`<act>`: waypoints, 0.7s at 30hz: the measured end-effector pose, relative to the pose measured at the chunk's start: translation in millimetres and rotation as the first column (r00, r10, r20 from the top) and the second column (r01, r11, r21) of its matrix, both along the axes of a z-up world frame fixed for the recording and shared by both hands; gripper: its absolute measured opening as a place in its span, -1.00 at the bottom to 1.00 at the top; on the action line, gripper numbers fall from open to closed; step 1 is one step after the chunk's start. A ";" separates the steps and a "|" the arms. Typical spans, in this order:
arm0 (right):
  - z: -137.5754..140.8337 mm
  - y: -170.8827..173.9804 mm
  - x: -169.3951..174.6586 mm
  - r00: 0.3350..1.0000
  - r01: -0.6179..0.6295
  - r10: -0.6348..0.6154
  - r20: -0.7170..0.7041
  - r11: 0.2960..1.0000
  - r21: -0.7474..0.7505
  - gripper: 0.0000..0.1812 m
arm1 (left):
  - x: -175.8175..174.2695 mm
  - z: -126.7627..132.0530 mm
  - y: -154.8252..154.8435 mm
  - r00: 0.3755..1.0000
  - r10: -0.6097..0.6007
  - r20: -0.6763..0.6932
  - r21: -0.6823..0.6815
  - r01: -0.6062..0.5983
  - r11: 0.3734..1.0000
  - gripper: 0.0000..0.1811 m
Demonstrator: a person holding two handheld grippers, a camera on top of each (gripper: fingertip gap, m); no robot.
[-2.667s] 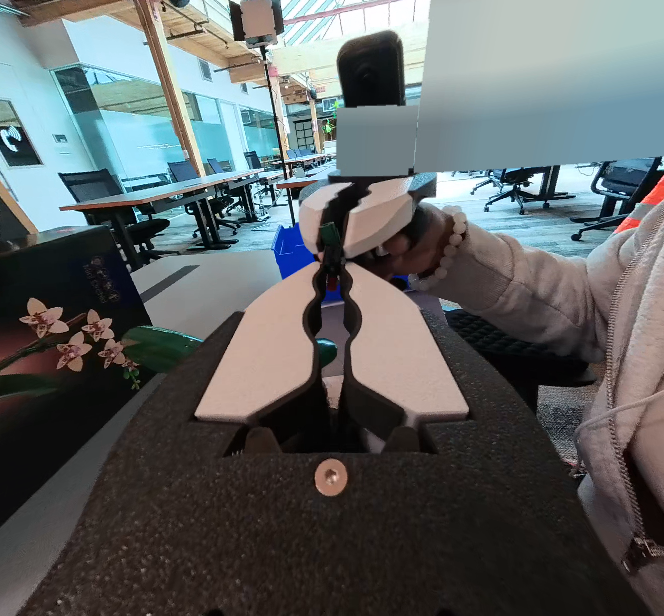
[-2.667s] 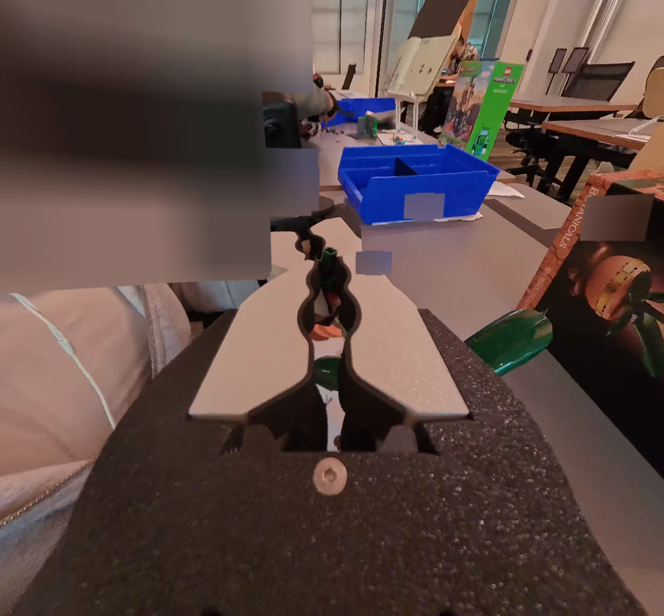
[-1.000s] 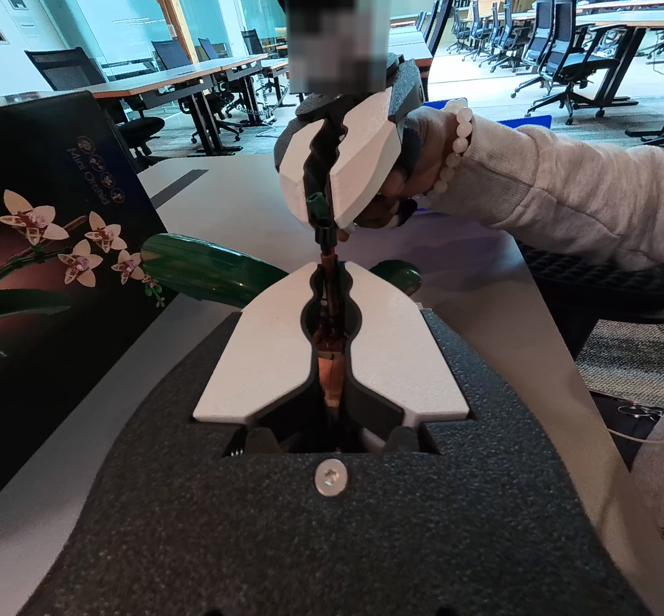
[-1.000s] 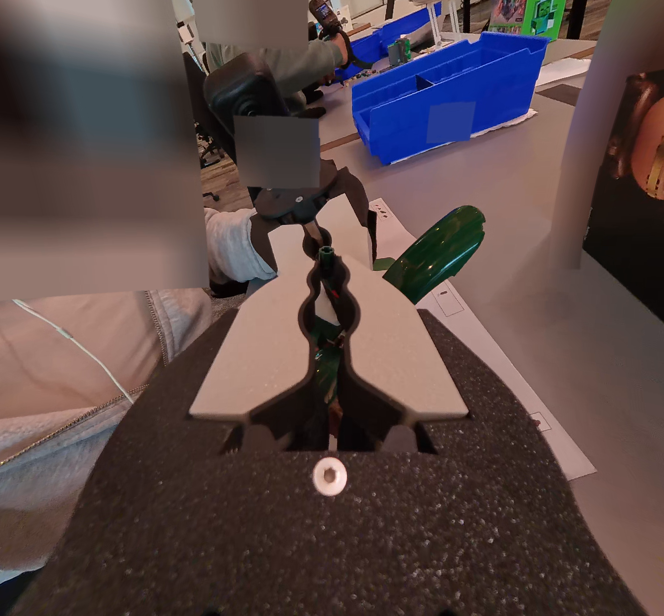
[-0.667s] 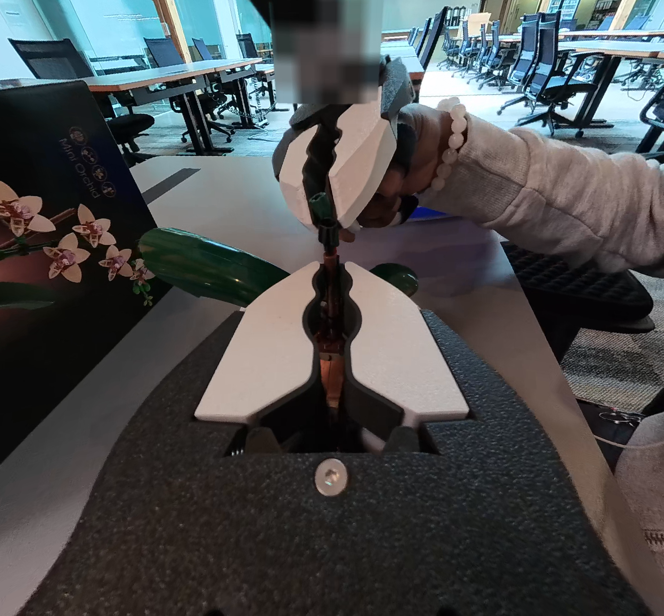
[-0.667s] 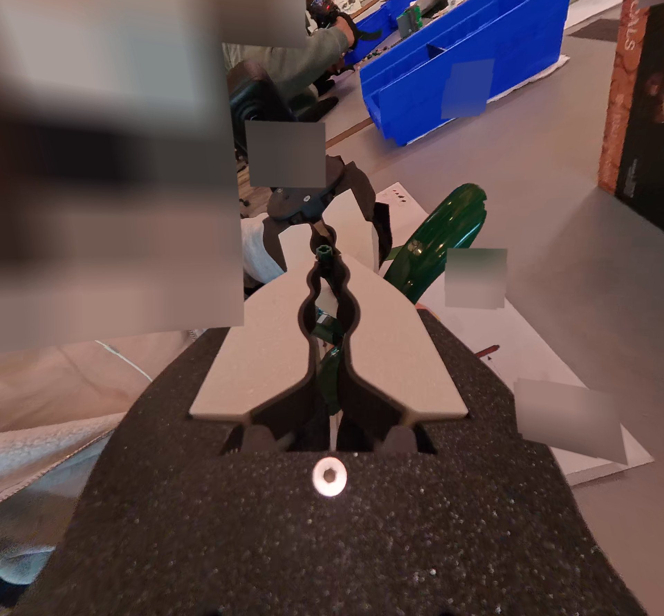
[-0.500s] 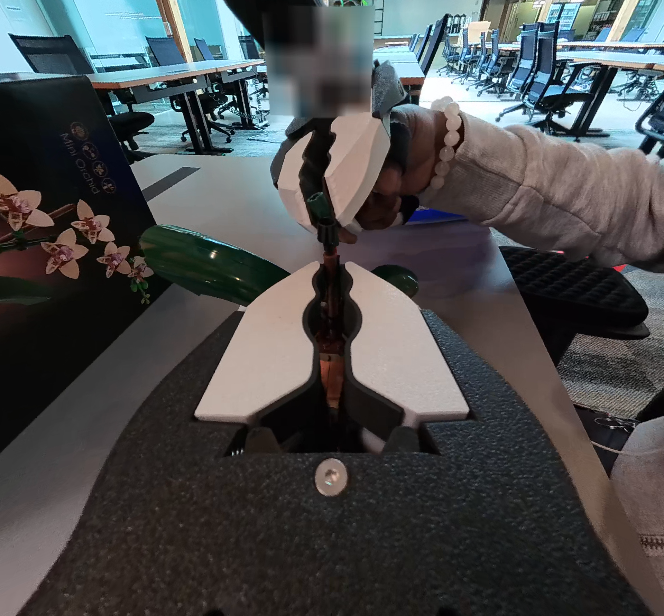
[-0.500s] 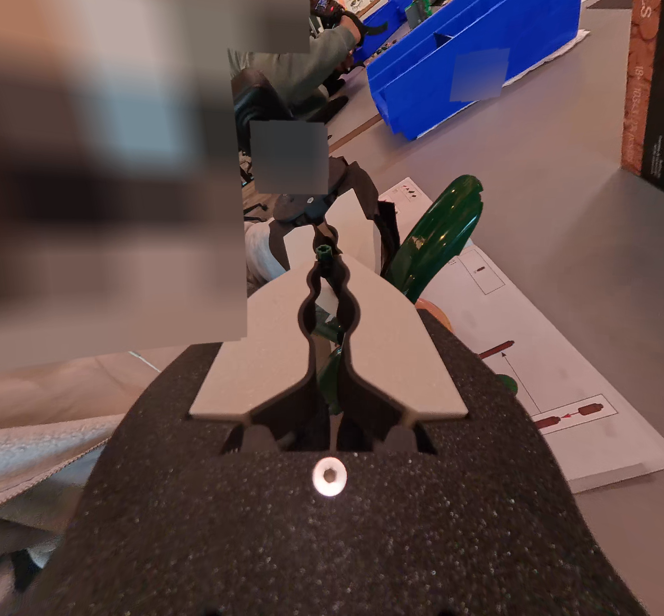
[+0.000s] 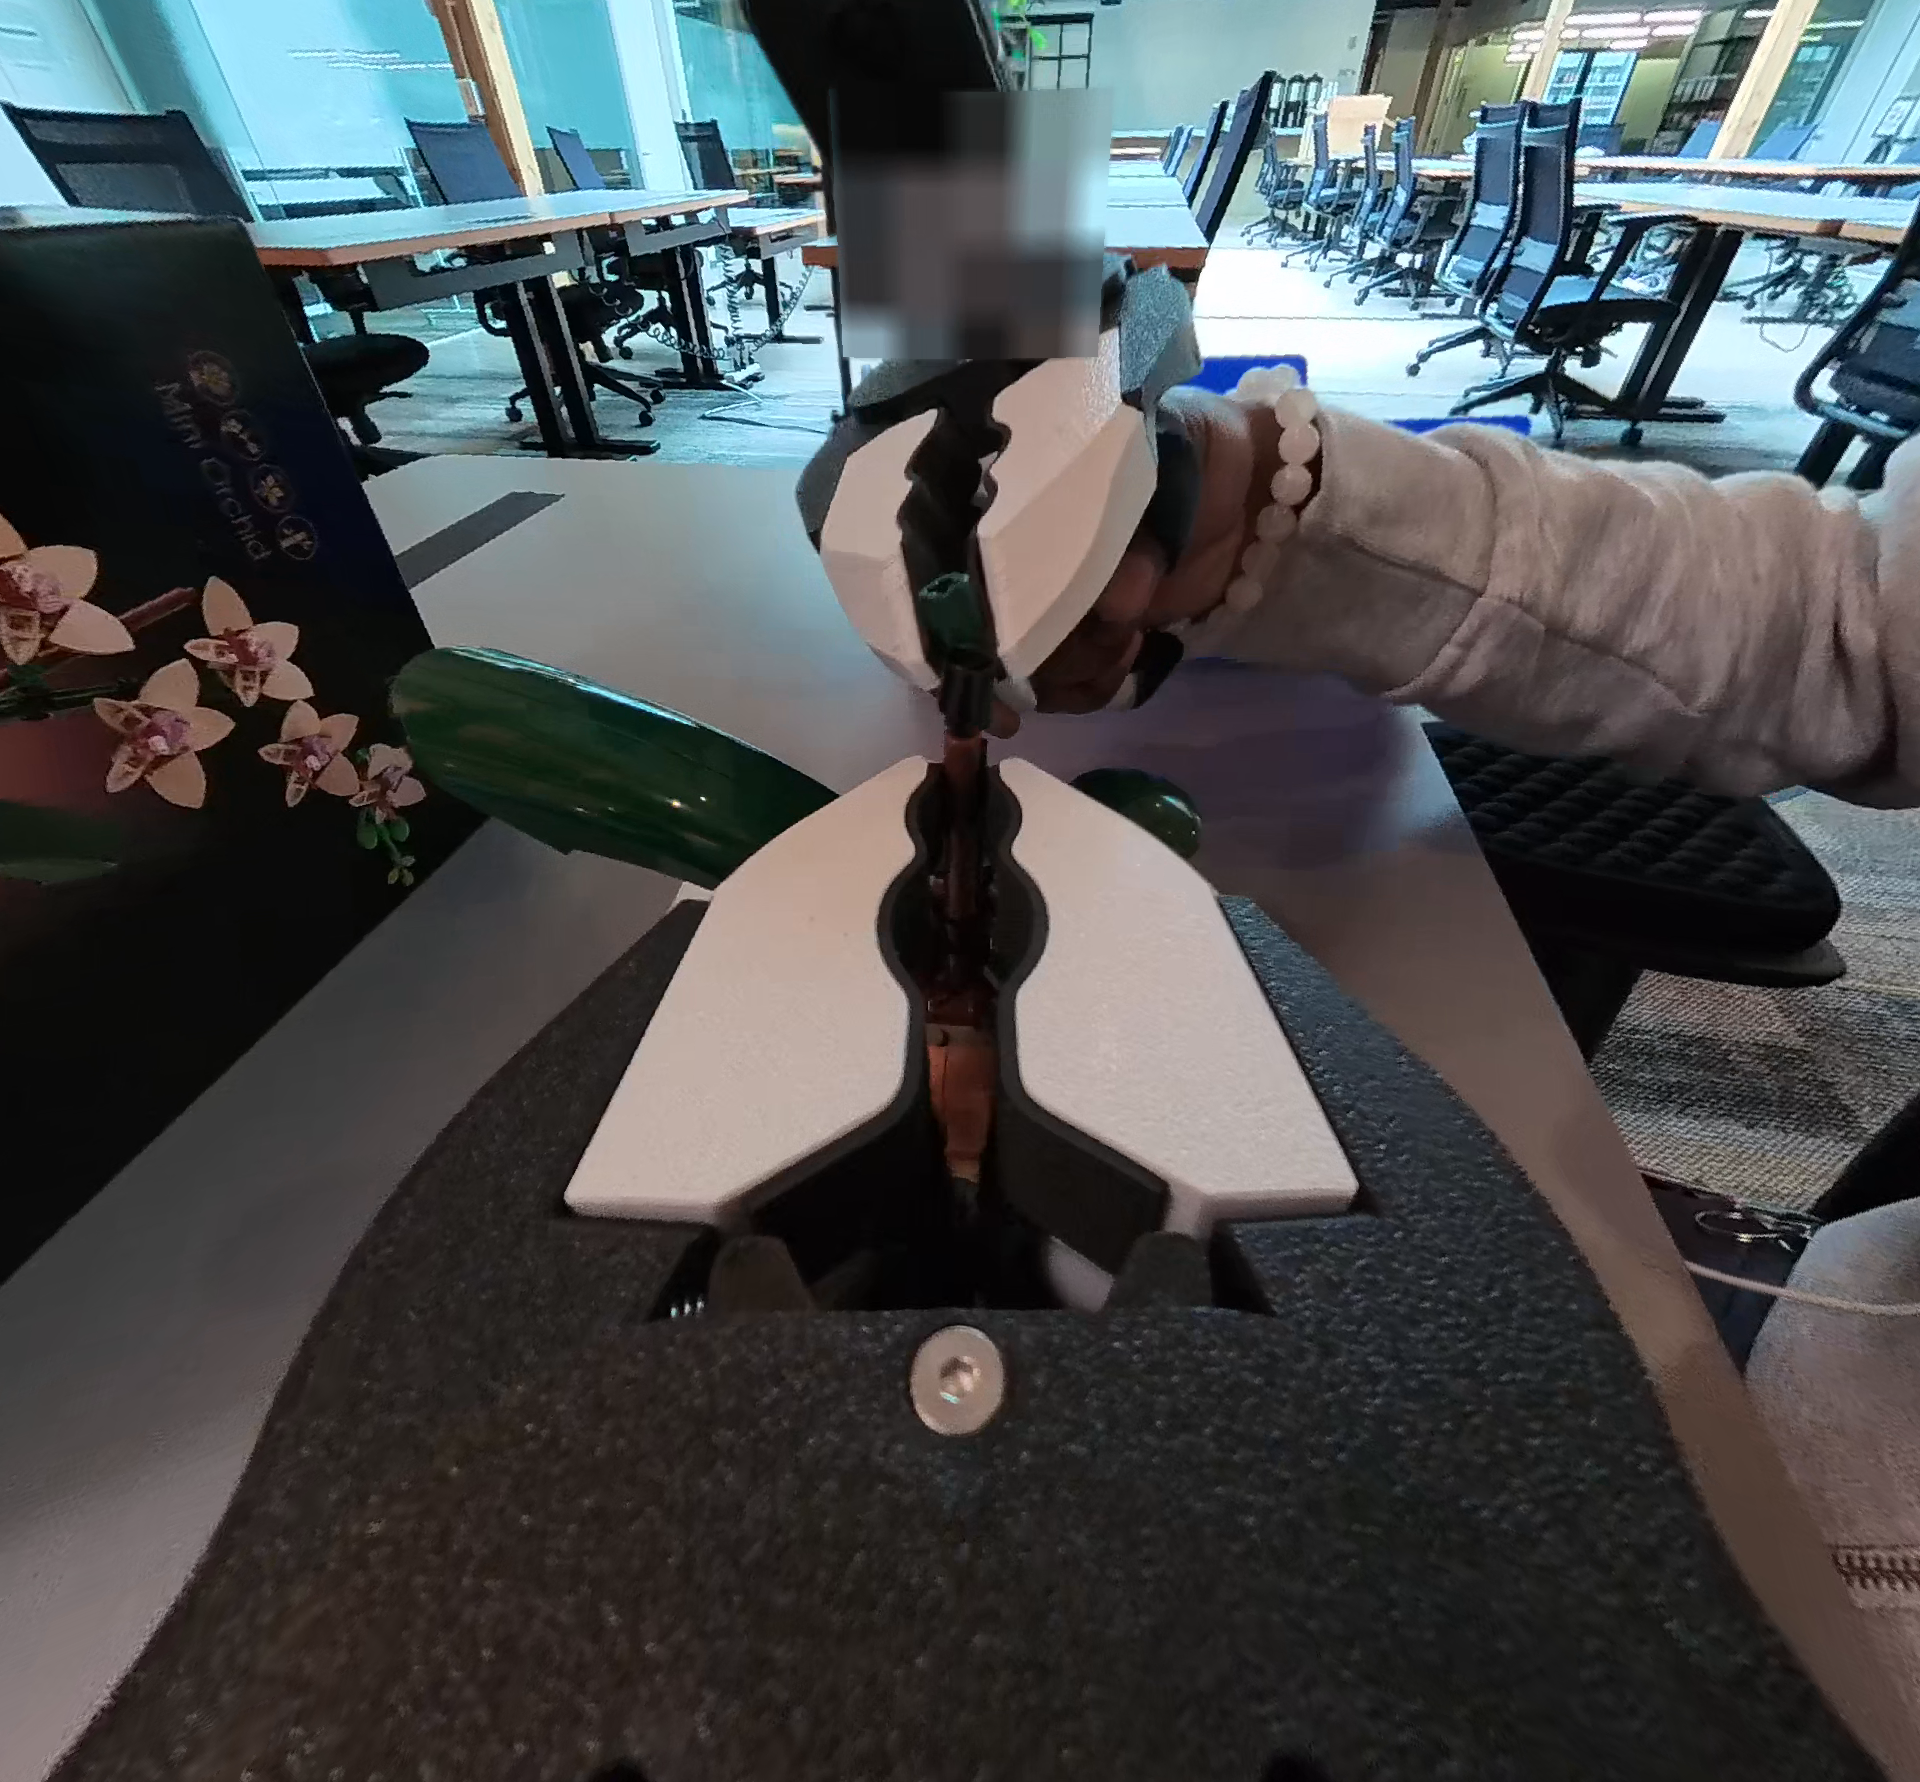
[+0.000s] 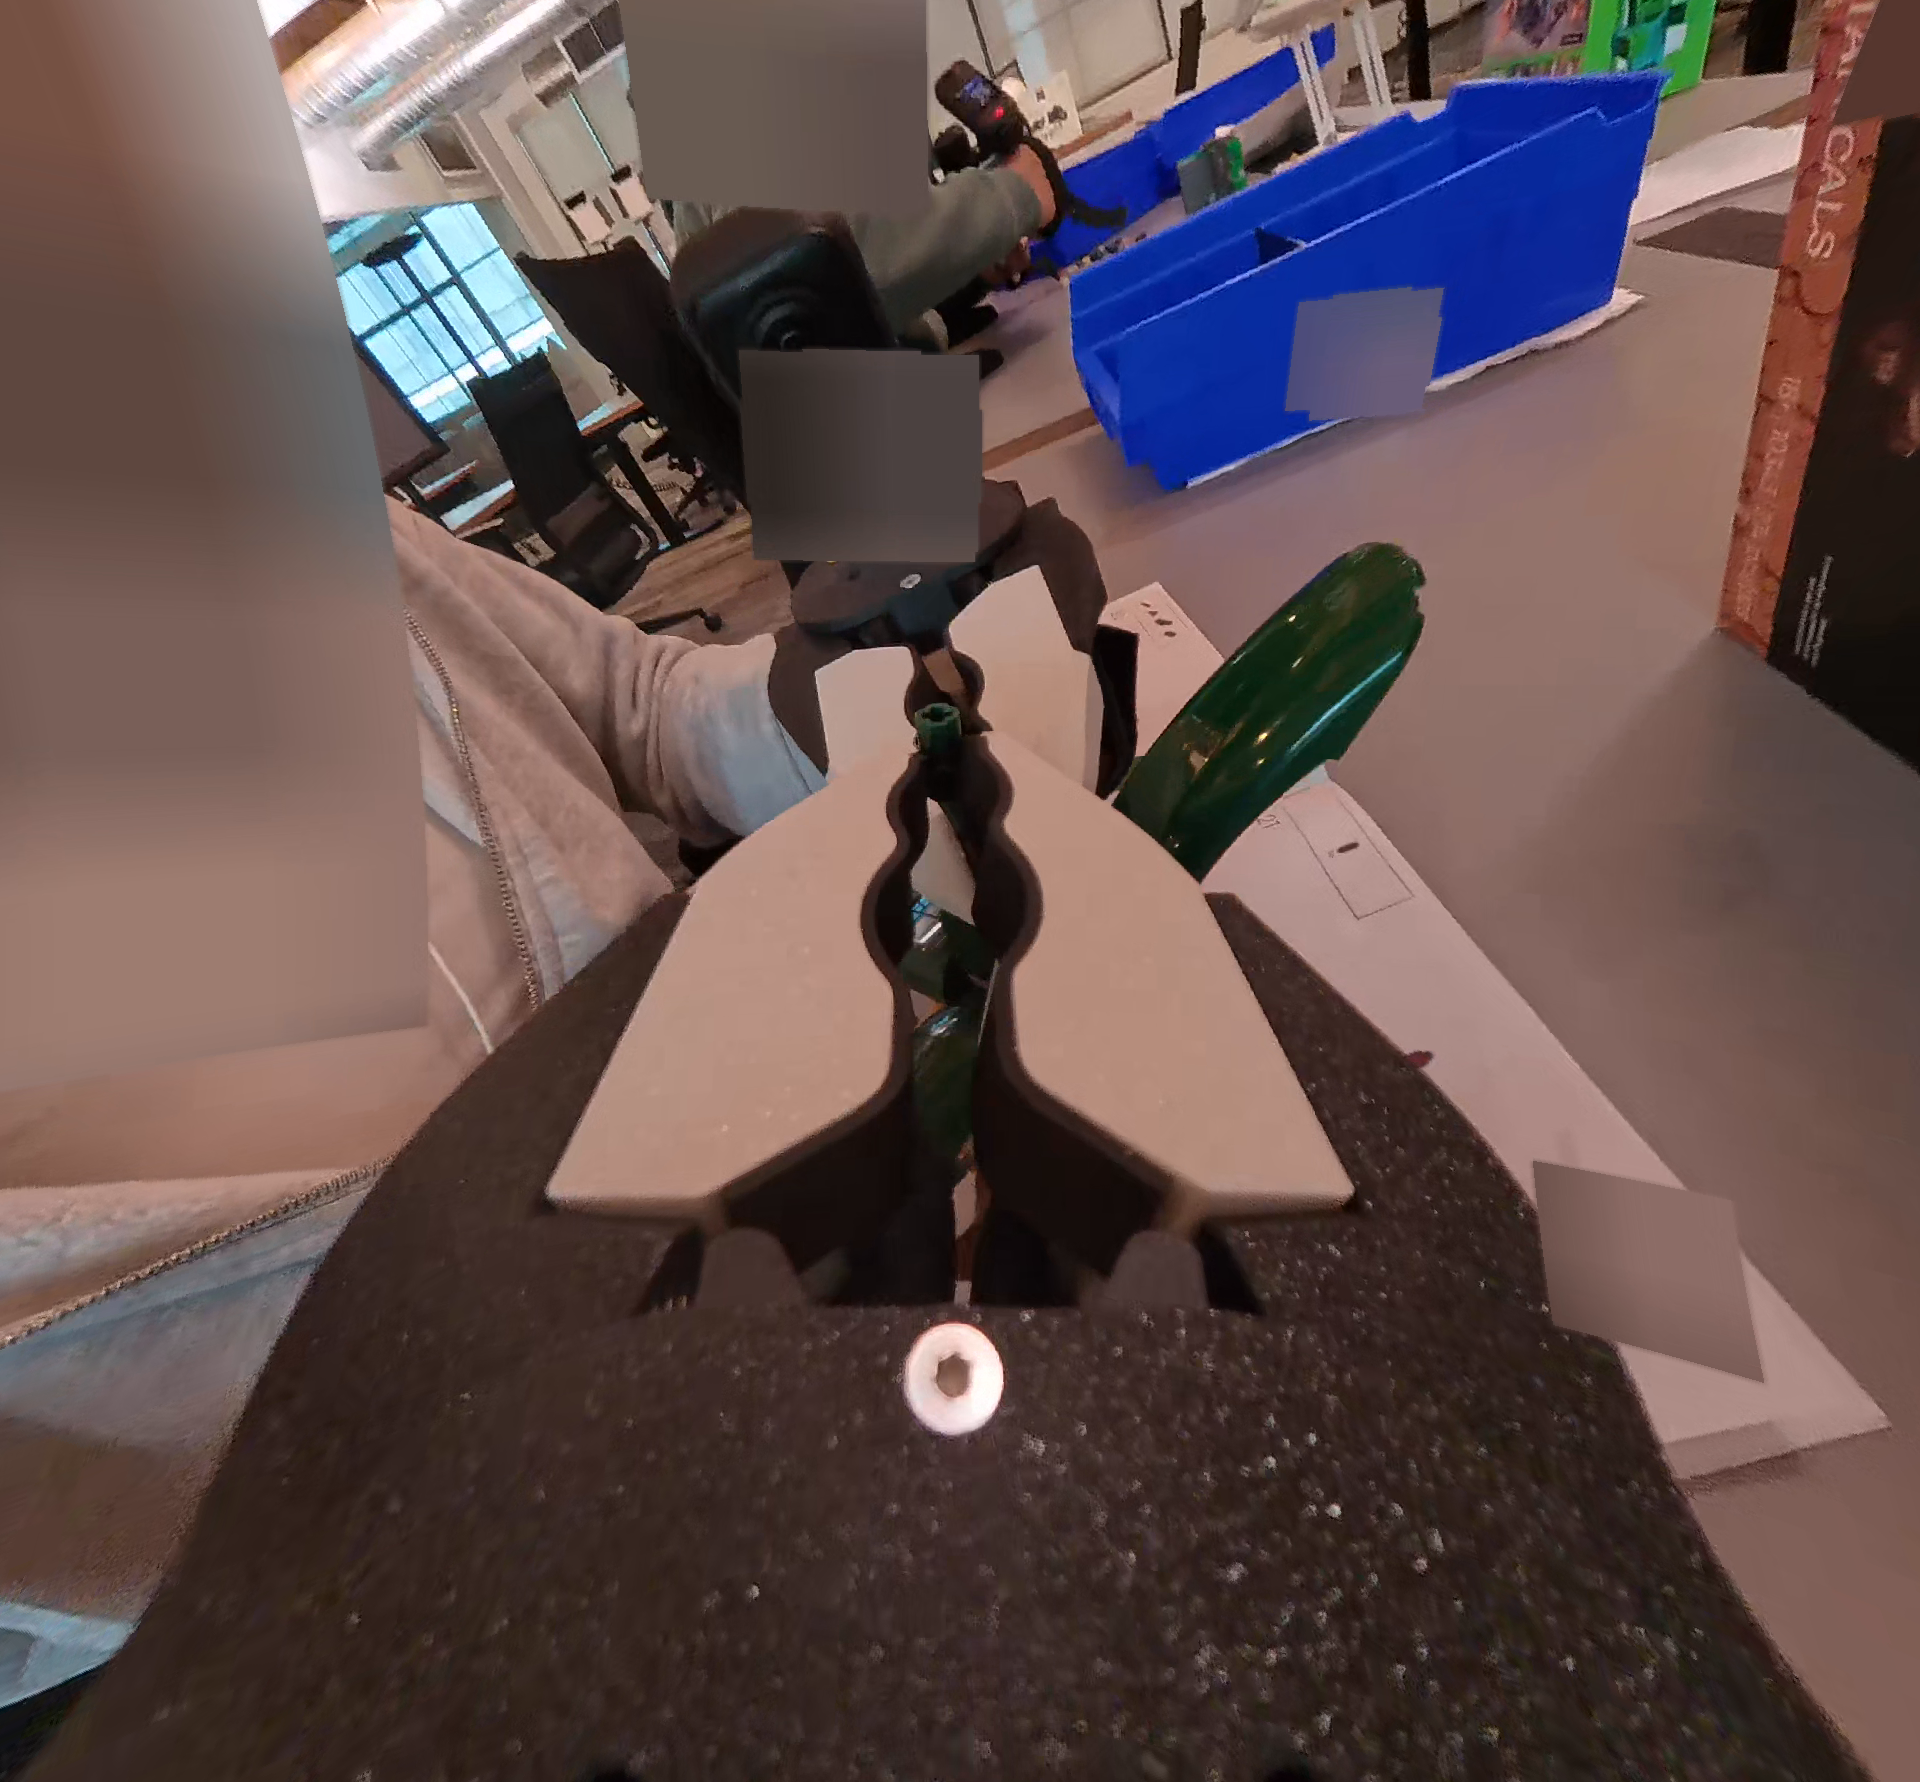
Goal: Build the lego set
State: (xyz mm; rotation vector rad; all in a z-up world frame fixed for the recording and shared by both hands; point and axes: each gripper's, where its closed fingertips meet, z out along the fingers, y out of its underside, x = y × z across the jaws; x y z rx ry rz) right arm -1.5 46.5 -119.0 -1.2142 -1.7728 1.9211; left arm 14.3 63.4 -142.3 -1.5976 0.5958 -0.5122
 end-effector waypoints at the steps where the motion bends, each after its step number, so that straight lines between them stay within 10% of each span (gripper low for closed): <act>1: 0.1 0.7 0.0 1.000 0.006 -0.006 -0.010 1.000 -0.005 -0.93 | 0.0 0.0 0.1 1.000 0.004 -0.006 0.005 -0.004 1.000 -0.94; 21: -1.4 1.8 1.9 0.993 0.040 -0.036 -0.115 0.998 0.037 -0.93 | 1.8 0.0 1.0 1.000 -0.004 0.000 0.017 0.004 1.000 -0.93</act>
